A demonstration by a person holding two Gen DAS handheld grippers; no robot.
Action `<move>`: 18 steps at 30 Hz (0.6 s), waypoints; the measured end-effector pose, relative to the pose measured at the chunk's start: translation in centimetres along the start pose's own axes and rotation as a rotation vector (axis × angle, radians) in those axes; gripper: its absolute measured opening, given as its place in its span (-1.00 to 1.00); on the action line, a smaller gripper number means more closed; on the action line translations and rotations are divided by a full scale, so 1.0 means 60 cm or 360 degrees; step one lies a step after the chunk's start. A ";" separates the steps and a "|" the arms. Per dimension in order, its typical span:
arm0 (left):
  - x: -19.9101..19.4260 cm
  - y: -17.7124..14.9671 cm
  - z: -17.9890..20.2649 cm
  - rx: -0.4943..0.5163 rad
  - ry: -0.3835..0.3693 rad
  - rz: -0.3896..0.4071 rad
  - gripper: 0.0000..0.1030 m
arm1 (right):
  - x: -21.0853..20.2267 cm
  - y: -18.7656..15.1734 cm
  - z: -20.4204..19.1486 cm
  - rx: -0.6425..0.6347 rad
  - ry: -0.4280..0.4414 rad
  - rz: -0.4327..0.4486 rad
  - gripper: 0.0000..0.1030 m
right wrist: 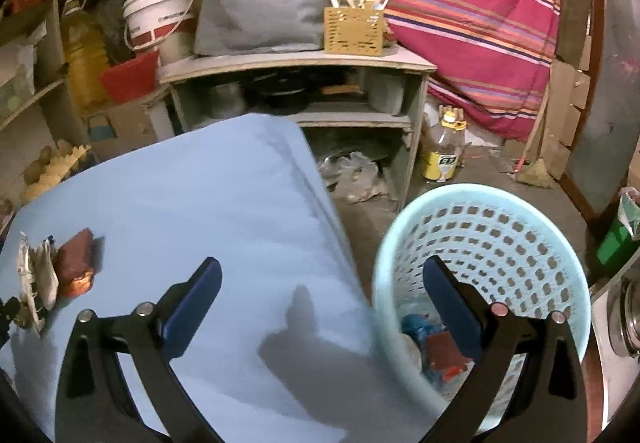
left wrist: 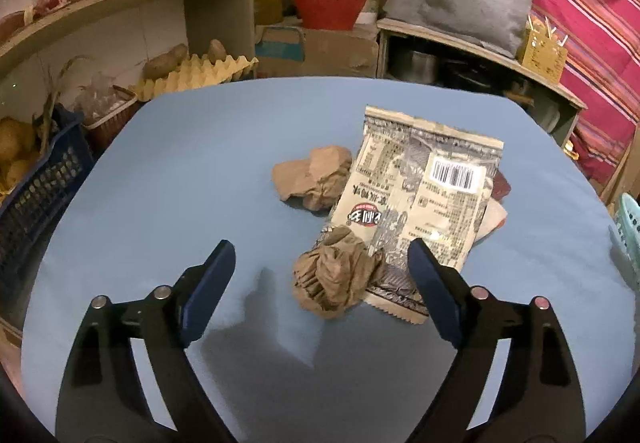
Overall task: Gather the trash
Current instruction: 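Grasp the crumpled brown paper ball with the left tool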
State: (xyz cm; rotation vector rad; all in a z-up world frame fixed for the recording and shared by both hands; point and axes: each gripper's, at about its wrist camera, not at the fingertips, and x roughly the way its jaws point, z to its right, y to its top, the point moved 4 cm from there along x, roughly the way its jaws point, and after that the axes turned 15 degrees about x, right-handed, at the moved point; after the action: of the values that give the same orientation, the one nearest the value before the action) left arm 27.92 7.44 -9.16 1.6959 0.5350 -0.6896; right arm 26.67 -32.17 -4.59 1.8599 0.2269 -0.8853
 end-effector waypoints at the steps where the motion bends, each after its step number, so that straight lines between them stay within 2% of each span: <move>1: 0.003 -0.002 0.001 0.0017 -0.0005 -0.0006 0.51 | 0.000 -0.003 -0.008 -0.0018 0.0002 -0.0020 0.91; 3: 0.011 -0.007 -0.001 0.0022 -0.0024 -0.0026 0.31 | -0.004 -0.006 -0.021 -0.0039 0.0012 -0.0011 0.91; 5: 0.016 -0.008 -0.003 0.0000 -0.0074 -0.0041 -0.08 | -0.011 -0.008 -0.029 -0.0041 0.0038 0.0018 0.91; 6: 0.018 -0.008 -0.005 -0.0014 -0.0093 -0.0045 -0.14 | -0.014 -0.009 -0.034 -0.0038 0.0050 0.0019 0.91; 10: 0.018 -0.009 -0.009 -0.0025 -0.0100 -0.0037 -0.22 | -0.015 -0.019 -0.055 -0.0020 0.0118 -0.0026 0.91; 18: -0.034 0.002 -0.031 0.0053 0.0046 0.0093 -0.22 | -0.041 -0.062 -0.150 -0.0157 0.0234 -0.0009 0.90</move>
State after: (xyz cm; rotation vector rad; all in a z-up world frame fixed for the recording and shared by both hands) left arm 26.85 9.23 -7.36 1.7485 0.4947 -0.6357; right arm 27.23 -22.15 -3.75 1.8345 0.3603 -0.7284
